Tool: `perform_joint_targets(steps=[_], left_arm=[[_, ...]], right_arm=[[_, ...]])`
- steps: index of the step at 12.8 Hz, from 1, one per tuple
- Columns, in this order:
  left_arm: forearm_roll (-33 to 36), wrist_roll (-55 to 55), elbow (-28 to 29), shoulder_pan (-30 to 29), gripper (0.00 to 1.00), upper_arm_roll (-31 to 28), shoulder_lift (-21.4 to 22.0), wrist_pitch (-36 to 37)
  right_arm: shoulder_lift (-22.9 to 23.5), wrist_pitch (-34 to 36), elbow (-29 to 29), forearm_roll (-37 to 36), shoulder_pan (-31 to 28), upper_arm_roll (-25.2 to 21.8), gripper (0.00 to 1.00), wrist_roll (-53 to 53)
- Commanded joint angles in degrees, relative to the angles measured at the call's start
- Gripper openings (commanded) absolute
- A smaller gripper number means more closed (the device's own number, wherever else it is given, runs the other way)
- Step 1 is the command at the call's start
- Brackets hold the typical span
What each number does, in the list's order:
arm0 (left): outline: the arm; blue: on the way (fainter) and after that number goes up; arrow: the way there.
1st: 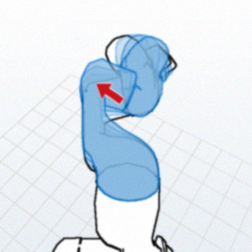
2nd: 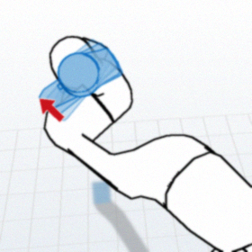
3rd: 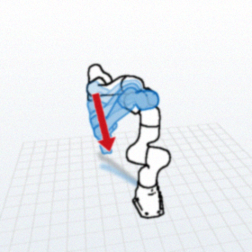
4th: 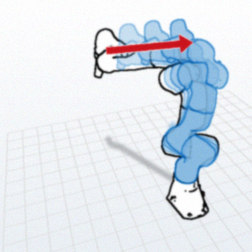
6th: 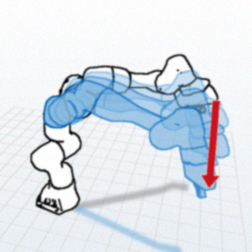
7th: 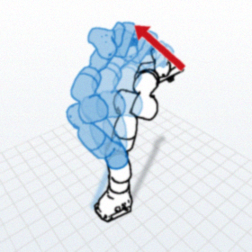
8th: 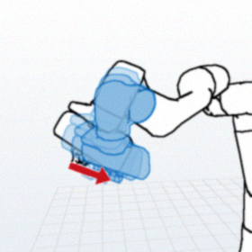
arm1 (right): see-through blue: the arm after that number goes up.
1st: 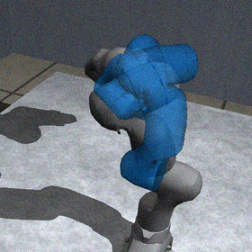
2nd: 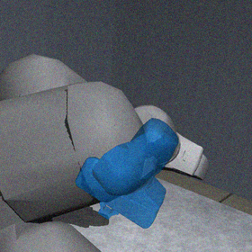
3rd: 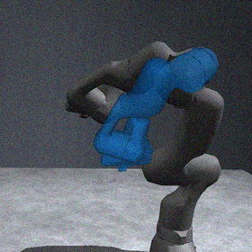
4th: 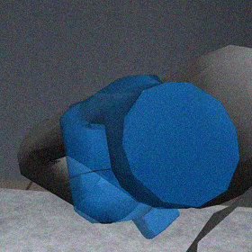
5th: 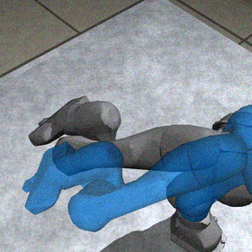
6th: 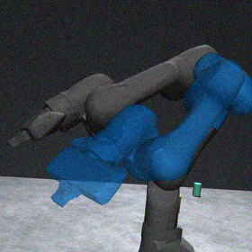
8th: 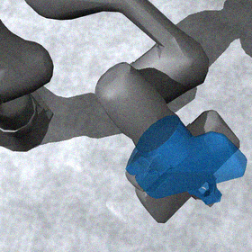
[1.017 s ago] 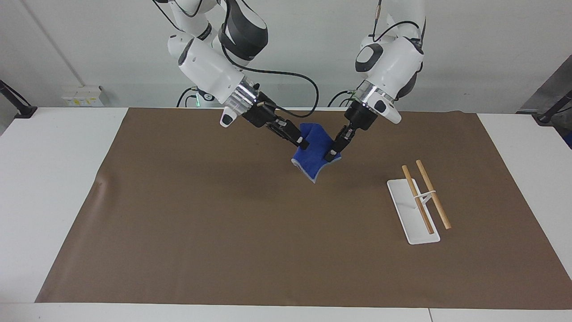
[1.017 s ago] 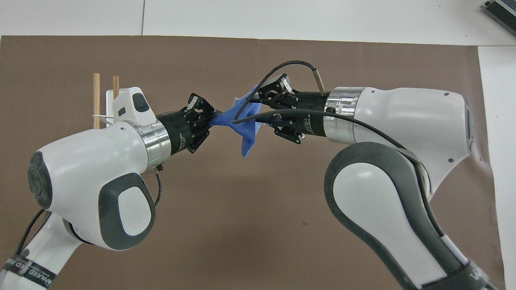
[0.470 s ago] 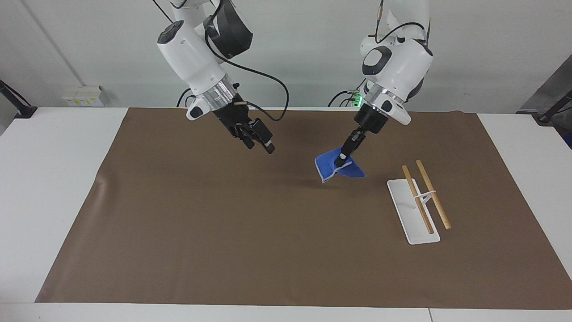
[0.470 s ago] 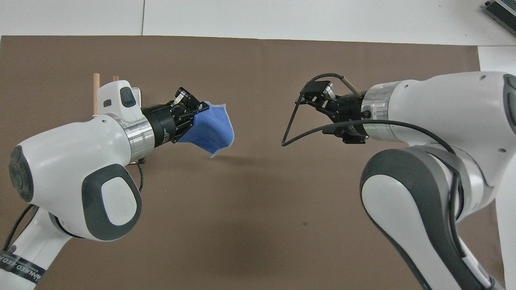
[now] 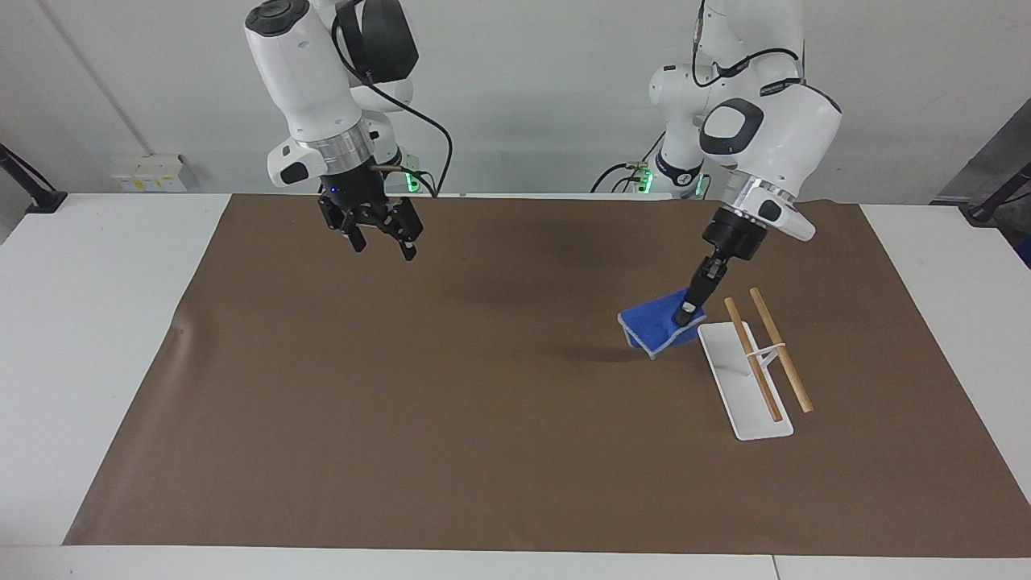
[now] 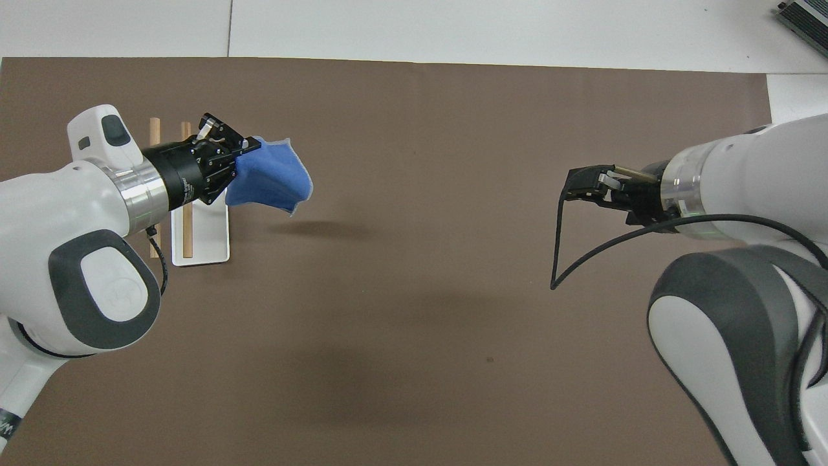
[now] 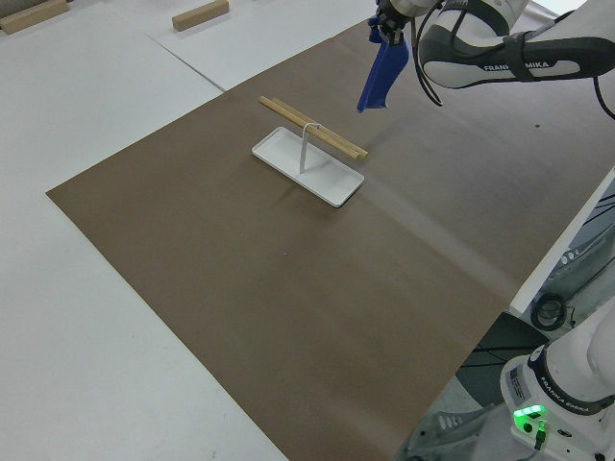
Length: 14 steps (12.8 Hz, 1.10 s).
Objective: Right arm passes towel to left arm to hang
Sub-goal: 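Carry the towel with the left gripper while the right gripper withdraws, then drape the towel over the wooden sticks and open the left gripper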
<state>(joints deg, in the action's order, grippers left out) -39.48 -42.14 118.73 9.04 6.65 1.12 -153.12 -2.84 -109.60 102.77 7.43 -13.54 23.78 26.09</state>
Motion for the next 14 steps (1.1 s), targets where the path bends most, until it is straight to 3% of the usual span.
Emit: perform_joint_targets(steps=[1, 4, 7, 9, 11, 14], left_arm=[[-0.25, 1.79, 0.53, -4.63, 0.00, 0.55, -0.50, 0.28], [-0.25, 3.55, 0.97, -7.36, 0.00, 0.55, -1.47, 0.11], [-0.25, 3.73, 1.76, -9.47, 0.00, 0.47, -1.56, -0.24], [-0.25, 4.17, 1.77, -11.31, 0.00, 0.47, -1.82, -0.33], [-0.25, 6.88, 1.77, -13.68, 0.00, 0.47, -1.91, -0.42], [-0.25, 7.42, 1.68, -17.29, 0.00, 0.47, -2.00, -0.68]], right_arm=[[-1.55, 3.85, -1.16, -1.28, -0.69, -1.01, 1.00, -4.72], [-1.29, 8.68, -4.23, -6.54, -0.78, -1.02, 1.00, -5.78], [-1.12, 9.93, -4.77, -7.08, -0.96, -2.15, 1.00, -8.85], [-1.47, 11.59, -5.64, -6.91, 2.27, -7.05, 1.00, -11.23], [-1.38, 11.95, -5.92, -6.73, 7.98, -14.95, 1.00, -11.76], [-1.12, 14.23, -6.70, -7.26, 8.54, -16.40, 1.00, -12.89]])
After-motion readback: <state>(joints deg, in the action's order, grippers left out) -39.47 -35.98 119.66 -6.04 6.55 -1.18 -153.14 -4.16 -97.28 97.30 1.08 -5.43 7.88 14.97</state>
